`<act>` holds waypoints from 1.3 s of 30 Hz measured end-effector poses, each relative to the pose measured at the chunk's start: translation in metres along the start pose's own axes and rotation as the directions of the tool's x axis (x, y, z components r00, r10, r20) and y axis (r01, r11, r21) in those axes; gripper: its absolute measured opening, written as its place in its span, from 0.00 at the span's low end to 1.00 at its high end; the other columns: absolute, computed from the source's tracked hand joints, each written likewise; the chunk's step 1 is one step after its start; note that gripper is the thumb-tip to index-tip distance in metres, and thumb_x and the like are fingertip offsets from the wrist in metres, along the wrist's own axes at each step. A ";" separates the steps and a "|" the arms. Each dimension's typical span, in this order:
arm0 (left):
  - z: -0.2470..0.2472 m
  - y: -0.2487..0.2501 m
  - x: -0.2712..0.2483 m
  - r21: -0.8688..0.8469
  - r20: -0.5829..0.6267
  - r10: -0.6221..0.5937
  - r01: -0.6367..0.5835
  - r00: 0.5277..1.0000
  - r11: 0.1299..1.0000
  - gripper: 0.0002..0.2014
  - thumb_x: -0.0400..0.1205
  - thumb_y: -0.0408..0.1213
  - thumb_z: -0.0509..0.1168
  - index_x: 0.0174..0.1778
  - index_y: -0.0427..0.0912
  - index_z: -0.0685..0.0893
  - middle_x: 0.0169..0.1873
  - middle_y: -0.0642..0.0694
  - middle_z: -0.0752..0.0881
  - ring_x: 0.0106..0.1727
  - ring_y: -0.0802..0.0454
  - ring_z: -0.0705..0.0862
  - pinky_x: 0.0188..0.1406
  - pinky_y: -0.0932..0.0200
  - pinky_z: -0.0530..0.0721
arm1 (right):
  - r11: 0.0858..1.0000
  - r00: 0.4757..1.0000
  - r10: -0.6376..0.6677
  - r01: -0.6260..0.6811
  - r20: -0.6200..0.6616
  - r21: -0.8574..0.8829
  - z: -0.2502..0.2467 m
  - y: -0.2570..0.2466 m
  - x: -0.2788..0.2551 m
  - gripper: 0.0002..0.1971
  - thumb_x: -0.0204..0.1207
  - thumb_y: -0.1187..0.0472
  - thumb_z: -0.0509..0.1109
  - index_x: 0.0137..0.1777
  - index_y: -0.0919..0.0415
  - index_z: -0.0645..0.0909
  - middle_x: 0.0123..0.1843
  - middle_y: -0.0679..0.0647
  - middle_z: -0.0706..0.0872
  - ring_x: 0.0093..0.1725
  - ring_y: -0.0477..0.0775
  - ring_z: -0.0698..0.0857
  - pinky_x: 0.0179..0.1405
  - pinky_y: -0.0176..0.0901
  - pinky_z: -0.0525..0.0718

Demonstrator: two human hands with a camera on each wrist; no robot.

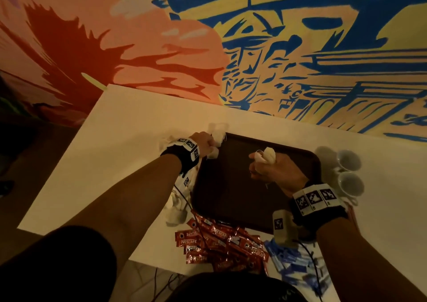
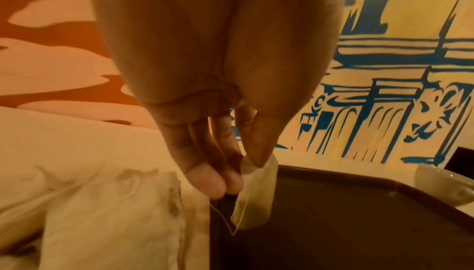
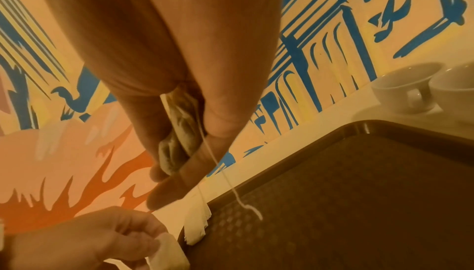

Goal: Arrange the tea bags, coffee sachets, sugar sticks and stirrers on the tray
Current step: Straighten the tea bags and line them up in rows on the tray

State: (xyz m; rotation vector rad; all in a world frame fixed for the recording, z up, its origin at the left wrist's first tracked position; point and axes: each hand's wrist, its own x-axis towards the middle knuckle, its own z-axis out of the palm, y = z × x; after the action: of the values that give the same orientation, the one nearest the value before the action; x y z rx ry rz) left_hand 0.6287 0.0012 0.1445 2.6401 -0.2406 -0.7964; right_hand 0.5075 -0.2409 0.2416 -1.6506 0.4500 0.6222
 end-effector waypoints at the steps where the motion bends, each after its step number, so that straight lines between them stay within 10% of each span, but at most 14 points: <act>1: 0.004 -0.002 0.007 0.019 0.023 -0.009 0.009 1.000 1.000 0.13 0.85 0.42 0.66 0.63 0.47 0.87 0.66 0.45 0.85 0.64 0.42 0.84 0.57 0.57 0.78 | 1.000 1.000 0.005 -0.005 0.002 0.014 0.002 -0.001 0.001 0.12 0.82 0.70 0.70 0.63 0.59 0.84 0.61 0.63 0.87 0.60 0.59 0.89 0.58 0.53 0.90; 11: 0.010 -0.015 0.062 0.007 -0.012 -0.022 0.022 1.000 1.000 0.10 0.80 0.41 0.63 0.37 0.63 0.78 0.62 0.47 0.84 0.60 0.43 0.84 0.56 0.54 0.81 | 0.997 1.000 0.011 -0.009 -0.018 0.071 0.013 0.009 0.018 0.10 0.84 0.73 0.66 0.57 0.61 0.85 0.57 0.64 0.89 0.55 0.57 0.90 0.49 0.44 0.92; 21: 0.010 -0.014 0.069 -0.122 -0.078 -0.064 0.054 0.995 0.991 0.12 0.78 0.37 0.63 0.36 0.62 0.79 0.60 0.49 0.83 0.58 0.45 0.83 0.52 0.57 0.79 | 0.989 0.998 -0.015 0.024 -0.059 0.143 0.014 0.011 0.014 0.11 0.86 0.74 0.62 0.58 0.63 0.83 0.54 0.63 0.90 0.54 0.58 0.90 0.49 0.45 0.93; 27: 0.010 -0.003 0.055 -0.222 -0.196 -0.166 0.121 0.966 0.968 0.15 0.78 0.31 0.66 0.57 0.51 0.81 0.61 0.48 0.81 0.59 0.44 0.81 0.53 0.56 0.78 | 0.986 0.997 -0.061 0.068 -0.048 0.154 0.010 0.014 0.012 0.11 0.86 0.73 0.61 0.58 0.63 0.83 0.52 0.62 0.90 0.53 0.57 0.90 0.46 0.43 0.93; 39: 0.052 0.005 0.030 0.059 -0.034 -0.089 0.091 0.995 0.994 0.14 0.78 0.40 0.69 0.59 0.44 0.86 0.50 0.43 0.89 0.46 0.41 0.87 0.50 0.50 0.88 | 0.988 0.999 -0.046 0.049 -0.025 0.148 0.012 0.019 0.012 0.10 0.87 0.72 0.62 0.60 0.64 0.84 0.55 0.65 0.89 0.56 0.61 0.90 0.56 0.54 0.91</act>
State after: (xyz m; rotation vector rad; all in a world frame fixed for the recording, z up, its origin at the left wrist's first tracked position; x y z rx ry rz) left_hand 0.6239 -0.0266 0.0913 2.7347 -0.1398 -0.7869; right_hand 0.5034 -0.2314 0.2177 -1.5230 0.4599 0.5237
